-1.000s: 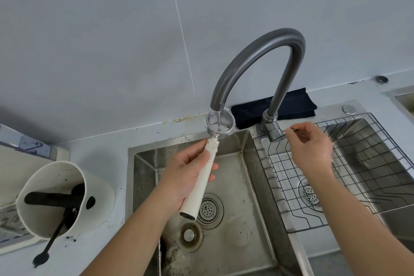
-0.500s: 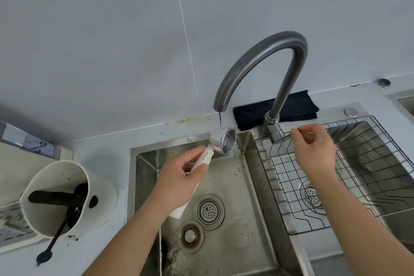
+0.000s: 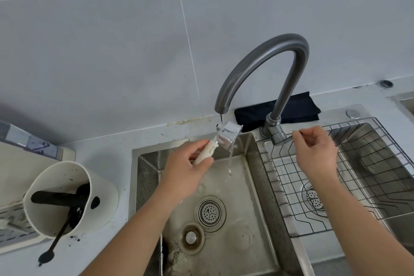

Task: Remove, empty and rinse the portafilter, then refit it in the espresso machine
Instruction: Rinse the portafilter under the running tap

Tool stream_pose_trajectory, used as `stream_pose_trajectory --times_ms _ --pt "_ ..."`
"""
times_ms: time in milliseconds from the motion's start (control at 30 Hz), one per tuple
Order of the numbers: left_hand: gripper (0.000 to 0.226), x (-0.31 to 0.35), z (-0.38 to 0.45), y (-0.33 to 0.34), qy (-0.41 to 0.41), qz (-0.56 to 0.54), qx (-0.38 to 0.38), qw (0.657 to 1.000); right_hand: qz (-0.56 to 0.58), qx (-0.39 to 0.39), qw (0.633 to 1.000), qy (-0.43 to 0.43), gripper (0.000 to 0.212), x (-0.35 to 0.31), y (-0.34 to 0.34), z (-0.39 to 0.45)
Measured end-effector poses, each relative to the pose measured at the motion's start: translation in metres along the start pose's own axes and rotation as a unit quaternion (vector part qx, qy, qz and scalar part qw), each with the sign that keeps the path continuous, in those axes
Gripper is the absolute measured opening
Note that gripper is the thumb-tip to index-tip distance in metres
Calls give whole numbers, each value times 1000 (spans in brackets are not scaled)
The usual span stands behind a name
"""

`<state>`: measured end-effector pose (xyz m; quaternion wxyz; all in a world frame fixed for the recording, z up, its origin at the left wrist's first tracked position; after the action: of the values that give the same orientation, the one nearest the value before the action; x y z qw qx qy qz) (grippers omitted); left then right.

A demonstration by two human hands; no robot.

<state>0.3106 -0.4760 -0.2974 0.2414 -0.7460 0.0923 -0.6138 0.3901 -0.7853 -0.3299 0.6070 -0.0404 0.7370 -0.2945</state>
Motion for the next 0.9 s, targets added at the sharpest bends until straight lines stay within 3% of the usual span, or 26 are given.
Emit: stream_pose_trajectory --times_ms 533,700,900 --pt "32 17 24 32 -35 -29 -7 999 3 -8 1000 -2 14 1 0 1" --pt "15 9 25 38 -82 -82 -8 993 8 -9 1000 -1 13 1 0 1" --pt "22 -3 15 43 -163 -170 -14 972 5 -9 1000 -3 13 1 0 1"
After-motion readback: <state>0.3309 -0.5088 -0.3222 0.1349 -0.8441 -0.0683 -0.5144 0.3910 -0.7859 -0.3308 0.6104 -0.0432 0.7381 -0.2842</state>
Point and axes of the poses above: each hand's wrist, its own z-axis towards the middle knuckle, its own y-axis out of the palm, x = y × z, the point moved 8 cm from there along z, towards the middle knuckle, and after that the axes turned 3 degrees about x, right-handed, at the moved point
